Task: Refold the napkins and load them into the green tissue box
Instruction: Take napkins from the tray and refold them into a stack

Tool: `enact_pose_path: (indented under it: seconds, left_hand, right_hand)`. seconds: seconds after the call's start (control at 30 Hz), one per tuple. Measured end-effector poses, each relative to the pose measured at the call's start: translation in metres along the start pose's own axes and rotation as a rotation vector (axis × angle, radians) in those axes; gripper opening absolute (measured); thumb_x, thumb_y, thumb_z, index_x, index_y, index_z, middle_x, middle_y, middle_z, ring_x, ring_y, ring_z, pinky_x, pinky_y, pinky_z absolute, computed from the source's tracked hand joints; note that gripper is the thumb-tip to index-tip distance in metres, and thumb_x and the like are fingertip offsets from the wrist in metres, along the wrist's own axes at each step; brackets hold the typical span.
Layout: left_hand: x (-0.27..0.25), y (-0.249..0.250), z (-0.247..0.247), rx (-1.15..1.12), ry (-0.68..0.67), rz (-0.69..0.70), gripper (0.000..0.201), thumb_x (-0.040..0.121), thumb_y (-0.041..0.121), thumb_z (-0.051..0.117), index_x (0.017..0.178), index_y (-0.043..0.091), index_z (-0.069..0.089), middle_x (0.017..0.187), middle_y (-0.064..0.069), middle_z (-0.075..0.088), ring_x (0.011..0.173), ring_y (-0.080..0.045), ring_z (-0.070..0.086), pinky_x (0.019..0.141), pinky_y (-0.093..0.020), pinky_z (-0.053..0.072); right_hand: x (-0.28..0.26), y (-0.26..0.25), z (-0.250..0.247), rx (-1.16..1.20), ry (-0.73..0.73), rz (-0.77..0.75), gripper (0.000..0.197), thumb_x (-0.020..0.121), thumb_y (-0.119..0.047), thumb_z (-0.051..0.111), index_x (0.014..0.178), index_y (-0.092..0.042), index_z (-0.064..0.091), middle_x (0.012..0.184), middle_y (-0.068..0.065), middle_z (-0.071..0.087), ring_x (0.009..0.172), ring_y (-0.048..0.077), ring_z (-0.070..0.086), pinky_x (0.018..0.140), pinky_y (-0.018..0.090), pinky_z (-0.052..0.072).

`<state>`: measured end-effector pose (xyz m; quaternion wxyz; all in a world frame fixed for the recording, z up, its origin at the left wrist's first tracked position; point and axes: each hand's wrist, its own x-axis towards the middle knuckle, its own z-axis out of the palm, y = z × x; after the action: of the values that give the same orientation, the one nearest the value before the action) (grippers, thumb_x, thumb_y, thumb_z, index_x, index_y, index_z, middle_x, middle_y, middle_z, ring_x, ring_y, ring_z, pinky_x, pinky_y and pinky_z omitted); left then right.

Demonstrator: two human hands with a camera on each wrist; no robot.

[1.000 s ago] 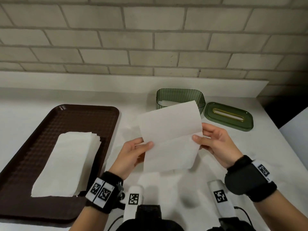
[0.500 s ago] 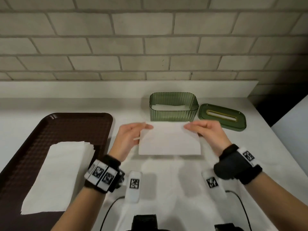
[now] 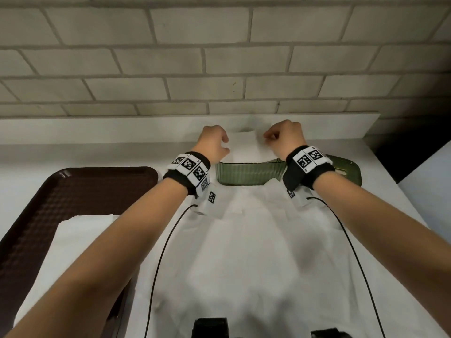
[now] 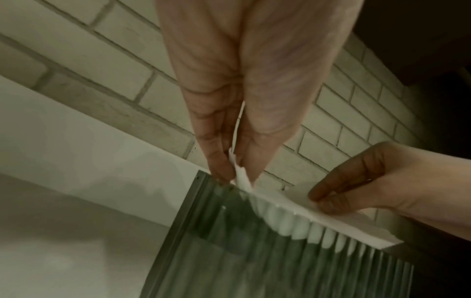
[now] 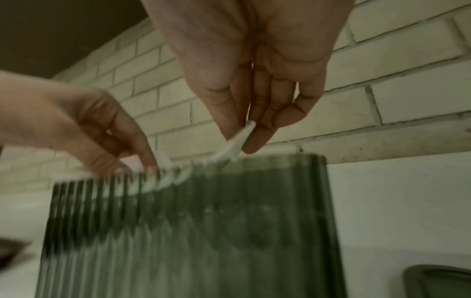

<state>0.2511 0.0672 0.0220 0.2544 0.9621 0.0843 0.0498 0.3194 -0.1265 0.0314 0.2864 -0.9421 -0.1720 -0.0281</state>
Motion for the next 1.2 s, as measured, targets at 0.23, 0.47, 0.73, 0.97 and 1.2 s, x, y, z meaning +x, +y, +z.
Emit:
enact_pose_path:
  seconds: [0.23, 0.47, 0.73, 0.97, 1.2]
  left_hand:
    - [-0.002, 0.005, 0.003, 0.080, -0.088, 0.074, 0.029, 0.087, 0.017, 0.069, 0.112, 0.002, 0.066, 0.109, -0.018, 0.064, 0.101, -0.032, 0.062, 0.086, -0.030, 0.047]
    - [-0.059, -0.005, -0.008, -0.068, 0.241, 0.250, 0.018, 0.078, -0.007, 0.061, 0.090, 0.003, 0.071, 0.113, -0.016, 0.056, 0.105, -0.028, 0.055, 0.087, -0.021, 0.038]
    - [-0.119, -0.064, 0.020, 0.231, -0.398, 0.089, 0.056, 0.076, -0.003, 0.059, 0.129, 0.016, 0.057, 0.137, 0.000, 0.049, 0.122, -0.020, 0.053, 0.095, -0.025, 0.044]
    - [-0.117, -0.071, 0.028, 0.314, -0.423, 0.077, 0.062, 0.089, 0.019, 0.060, 0.148, 0.024, 0.040, 0.156, 0.000, 0.031, 0.135, -0.020, 0.043, 0.109, -0.035, 0.039]
    - [-0.121, -0.061, 0.027, 0.335, -0.392, 0.155, 0.060, 0.092, 0.032, 0.060, 0.147, 0.021, 0.040, 0.151, -0.004, 0.040, 0.133, -0.021, 0.044, 0.108, -0.029, 0.037]
  right_hand:
    - [-0.010, 0.006, 0.010, -0.223, -0.148, -0.074, 0.022, 0.088, -0.025, 0.062, 0.106, -0.018, 0.071, 0.107, 0.006, 0.069, 0.106, 0.031, 0.060, 0.099, 0.039, 0.041]
    - [-0.046, -0.001, -0.001, -0.255, 0.054, -0.227, 0.035, 0.091, -0.050, 0.052, 0.104, -0.023, 0.071, 0.116, -0.001, 0.067, 0.108, 0.022, 0.058, 0.105, 0.044, 0.025]
    - [-0.117, 0.021, -0.009, -0.112, -0.412, -0.083, 0.010, 0.084, -0.029, 0.067, 0.089, -0.023, 0.073, 0.072, -0.010, 0.062, 0.066, 0.008, 0.057, 0.069, 0.025, 0.045]
    - [-0.136, 0.055, 0.002, -0.079, -0.600, 0.131, 0.036, 0.072, -0.045, 0.079, 0.096, -0.028, 0.059, 0.068, -0.005, 0.066, 0.050, 0.012, 0.059, 0.054, 0.024, 0.046]
    - [-0.145, 0.053, -0.006, 0.132, -0.516, 0.104, 0.020, 0.076, -0.020, 0.080, 0.081, -0.013, 0.062, 0.058, 0.003, 0.066, 0.044, 0.013, 0.057, 0.060, 0.026, 0.050]
